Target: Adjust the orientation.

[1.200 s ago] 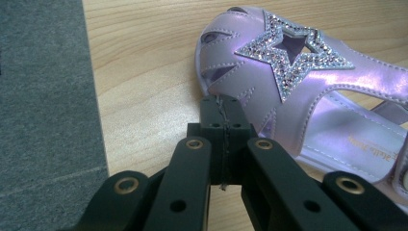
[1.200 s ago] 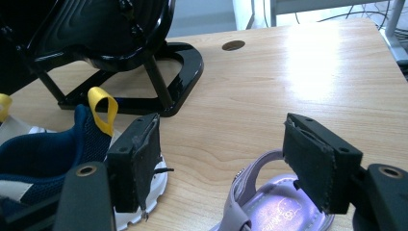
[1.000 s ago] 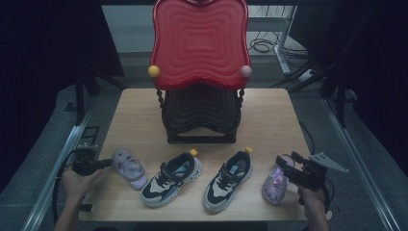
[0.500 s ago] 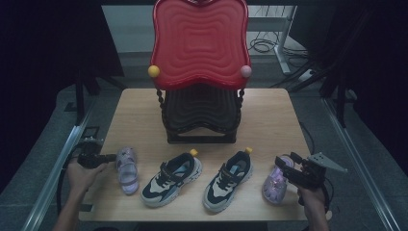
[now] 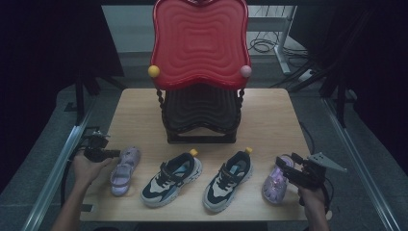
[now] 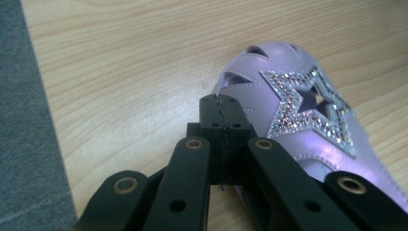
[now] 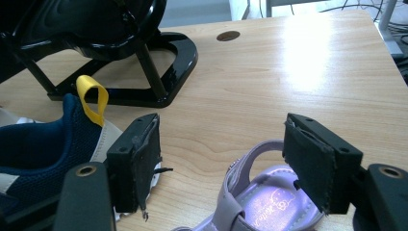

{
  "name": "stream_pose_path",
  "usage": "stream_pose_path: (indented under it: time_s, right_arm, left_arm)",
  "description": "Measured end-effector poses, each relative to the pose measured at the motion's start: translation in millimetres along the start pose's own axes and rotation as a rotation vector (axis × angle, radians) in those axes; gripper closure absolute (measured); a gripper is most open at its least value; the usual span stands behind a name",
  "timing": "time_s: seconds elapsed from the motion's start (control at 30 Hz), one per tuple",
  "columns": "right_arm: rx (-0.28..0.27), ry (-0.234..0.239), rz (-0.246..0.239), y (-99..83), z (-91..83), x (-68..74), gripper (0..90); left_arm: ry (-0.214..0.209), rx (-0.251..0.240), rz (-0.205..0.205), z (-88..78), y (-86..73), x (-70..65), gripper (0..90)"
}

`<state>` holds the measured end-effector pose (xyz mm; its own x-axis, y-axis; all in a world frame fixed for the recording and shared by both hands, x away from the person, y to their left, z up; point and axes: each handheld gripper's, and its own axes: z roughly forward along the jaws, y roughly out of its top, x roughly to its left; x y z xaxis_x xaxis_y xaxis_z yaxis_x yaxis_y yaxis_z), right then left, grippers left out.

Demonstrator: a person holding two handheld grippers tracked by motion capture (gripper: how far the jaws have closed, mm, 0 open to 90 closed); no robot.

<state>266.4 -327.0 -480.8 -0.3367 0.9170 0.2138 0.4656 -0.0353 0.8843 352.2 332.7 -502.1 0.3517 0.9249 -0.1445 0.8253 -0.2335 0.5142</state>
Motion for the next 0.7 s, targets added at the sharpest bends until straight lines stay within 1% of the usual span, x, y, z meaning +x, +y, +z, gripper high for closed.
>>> stream_pose_path:
  time_s: [0.17, 0.2, 0.27, 0.33, 0.4, 0.47, 0.5, 0.53, 0.6, 0.63, 0.67, 0.7]
  right_arm:
    - [0.008, -0.004, -0.005, -0.4, 0.7, -0.3, 29.7]
    - [0.01, -0.002, -0.001, -0.4, 0.6, 0.0, 29.7]
    - [0.012, -0.004, -0.001, -0.7, 0.9, 0.0, 29.7]
    - [0.015, -0.005, 0.003, -0.7, 1.2, 0.3, 29.7]
    - [0.019, 0.002, 0.013, -0.3, 1.4, 1.4, 29.8]
    - [0.017, 0.01, 0.004, 0.1, 1.7, 3.4, 29.7]
    - [0.017, 0.016, 0.002, 0.3, 1.9, 4.0, 29.7]
    - [0.018, 0.017, 0.0, 0.4, 2.3, 4.5, 29.7]
    - [0.019, 0.018, -0.002, 0.8, 2.8, 5.3, 29.7]
    - [0.018, 0.021, -0.005, 1.1, 3.0, 5.6, 29.7]
    - [0.017, 0.023, -0.008, 1.4, 3.0, 5.9, 29.7]
    - [0.016, 0.025, -0.008, 1.7, 2.9, 6.5, 29.7]
  left_arm:
    - [-0.004, -0.002, 0.014, 4.0, 6.0, -3.3, 90.0]
    - [-0.004, 0.002, 0.021, 4.4, 6.9, -3.6, 90.0]
    - [-0.006, 0.0, 0.02, 5.8, 8.2, -4.4, 90.0]
    - [-0.004, 0.008, 0.03, 7.5, 10.0, -4.5, 90.0]
    - [-0.009, 0.009, 0.035, 8.7, 11.5, -3.1, 89.0]
    - [-0.021, -0.009, 0.032, 9.3, 11.7, -1.5, 86.0]
    - [-0.024, -0.018, 0.039, 8.9, 11.5, -0.9, 84.4]
    - [-0.021, -0.028, 0.039, 8.0, 11.2, -0.8, 82.2]
    - [-0.012, -0.075, 0.042, 0.7, 9.8, 0.2, 76.7]
    - [-0.012, -0.075, 0.042, 0.7, 9.8, 0.2, 73.5]
    - [0.005, -0.124, 0.047, -10.3, 8.9, 0.8, 69.5]
    - [0.004, -0.142, 0.04, -15.2, 8.5, 1.5, 64.6]
